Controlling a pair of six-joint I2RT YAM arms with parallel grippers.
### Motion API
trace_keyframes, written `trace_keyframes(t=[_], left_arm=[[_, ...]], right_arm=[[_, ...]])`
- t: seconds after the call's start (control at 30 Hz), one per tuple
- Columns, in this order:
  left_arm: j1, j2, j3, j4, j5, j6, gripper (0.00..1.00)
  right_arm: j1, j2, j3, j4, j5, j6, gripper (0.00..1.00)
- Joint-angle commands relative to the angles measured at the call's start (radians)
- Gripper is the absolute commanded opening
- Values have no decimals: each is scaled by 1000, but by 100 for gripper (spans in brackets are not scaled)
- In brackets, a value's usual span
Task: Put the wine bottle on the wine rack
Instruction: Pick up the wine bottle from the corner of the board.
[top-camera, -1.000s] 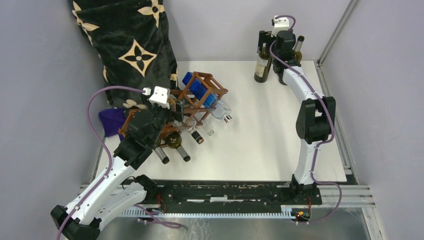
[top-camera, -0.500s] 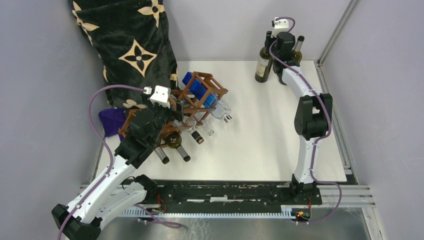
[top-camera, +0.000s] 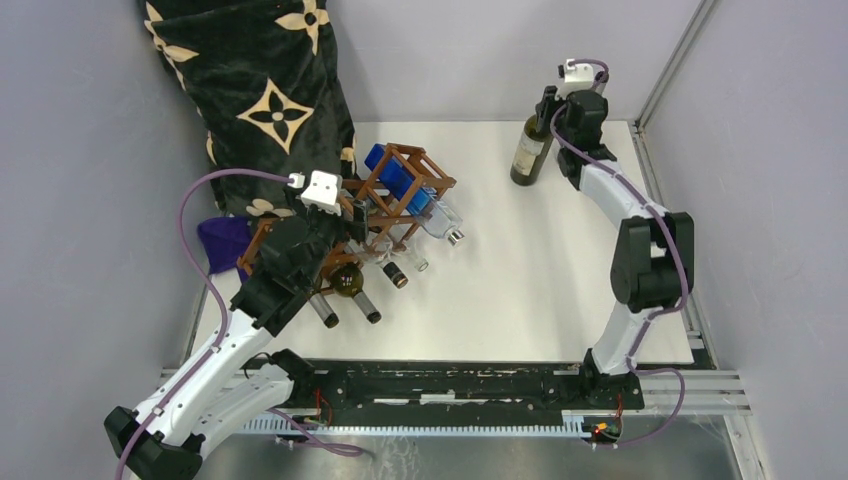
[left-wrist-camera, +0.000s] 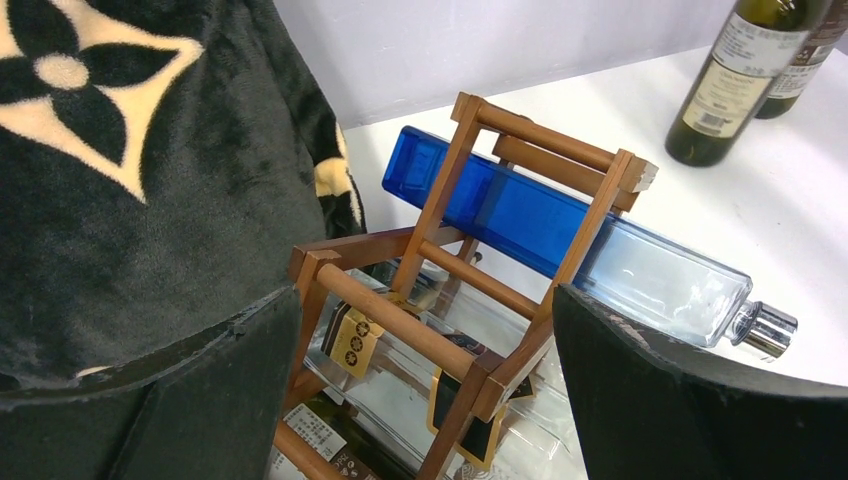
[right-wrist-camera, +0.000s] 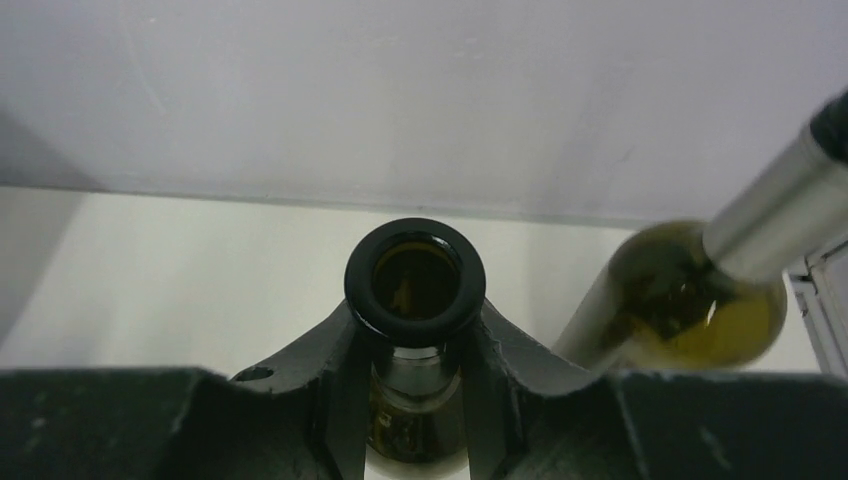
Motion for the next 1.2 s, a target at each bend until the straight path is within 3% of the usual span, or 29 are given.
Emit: trace_keyframes(t=[0.0,0.37,0.9,1.17], left_arm=[[7,-2,5,59,13,37,100],[8,-1,5,56,27,31,100],[8,16,5,53,74,18,100],[7,27,5,54,132,10,100]], right_arm=[[-3,-237,-176,221,-45,101,0],[-3,-553,-547,321,-96,276,0],[-2,-926,-809,249,-197,301,0],[-3,-1052,-902,255,-320,396,0]])
